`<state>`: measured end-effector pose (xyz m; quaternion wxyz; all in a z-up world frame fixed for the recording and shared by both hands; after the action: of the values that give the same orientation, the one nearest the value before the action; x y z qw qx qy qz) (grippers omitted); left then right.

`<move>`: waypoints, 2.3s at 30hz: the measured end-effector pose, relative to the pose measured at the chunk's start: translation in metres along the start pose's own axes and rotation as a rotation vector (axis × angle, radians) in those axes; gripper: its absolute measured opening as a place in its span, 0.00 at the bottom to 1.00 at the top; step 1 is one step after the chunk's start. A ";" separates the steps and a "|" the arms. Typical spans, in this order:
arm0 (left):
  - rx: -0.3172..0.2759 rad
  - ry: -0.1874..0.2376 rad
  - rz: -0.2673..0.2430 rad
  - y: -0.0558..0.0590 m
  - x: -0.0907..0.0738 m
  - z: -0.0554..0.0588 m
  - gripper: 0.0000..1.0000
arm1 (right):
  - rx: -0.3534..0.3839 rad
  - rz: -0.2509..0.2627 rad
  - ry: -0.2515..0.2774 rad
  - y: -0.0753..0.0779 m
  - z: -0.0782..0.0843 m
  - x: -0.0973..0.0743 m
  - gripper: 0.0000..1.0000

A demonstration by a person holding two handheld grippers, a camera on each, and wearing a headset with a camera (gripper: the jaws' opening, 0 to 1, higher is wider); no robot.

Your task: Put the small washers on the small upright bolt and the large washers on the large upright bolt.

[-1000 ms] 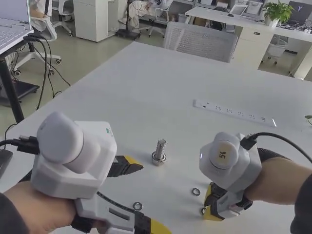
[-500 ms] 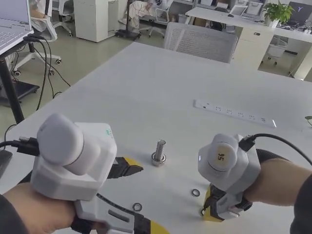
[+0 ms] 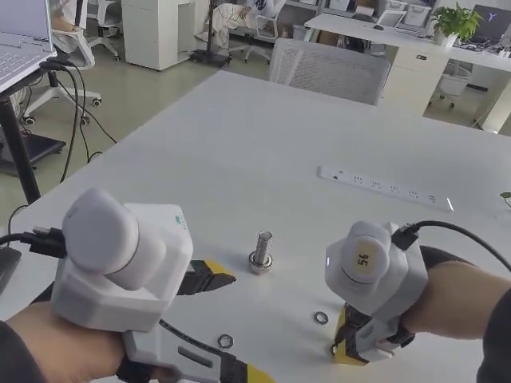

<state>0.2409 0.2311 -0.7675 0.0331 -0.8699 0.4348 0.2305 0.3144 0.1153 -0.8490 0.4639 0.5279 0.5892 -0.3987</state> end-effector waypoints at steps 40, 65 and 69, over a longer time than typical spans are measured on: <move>0.007 0.003 0.006 0.001 0.003 -0.002 0.83 | 0.080 0.049 -0.018 0.010 0.037 -0.049 0.14; 0.004 0.011 0.003 0.000 -0.001 -0.003 0.83 | -0.003 0.123 -0.015 0.047 0.001 -0.089 0.14; 0.002 0.008 0.002 -0.001 -0.001 -0.003 0.83 | -0.014 0.128 -0.023 0.053 -0.002 -0.088 0.14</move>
<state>0.2422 0.2321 -0.7648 0.0318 -0.8704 0.4360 0.2265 0.3676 0.1016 -0.7622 0.4987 0.5566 0.5518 -0.3702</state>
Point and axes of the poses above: the centre of the closed fingertips' face, and the gripper's own axes: x roughly forward along the fingers, y roughly to its right, z roughly out of its underside, the point moved 3 cm from there along -x, roughly backward along the fingers, and after that the axes turned 3 degrees about y, right-handed, at the moved point
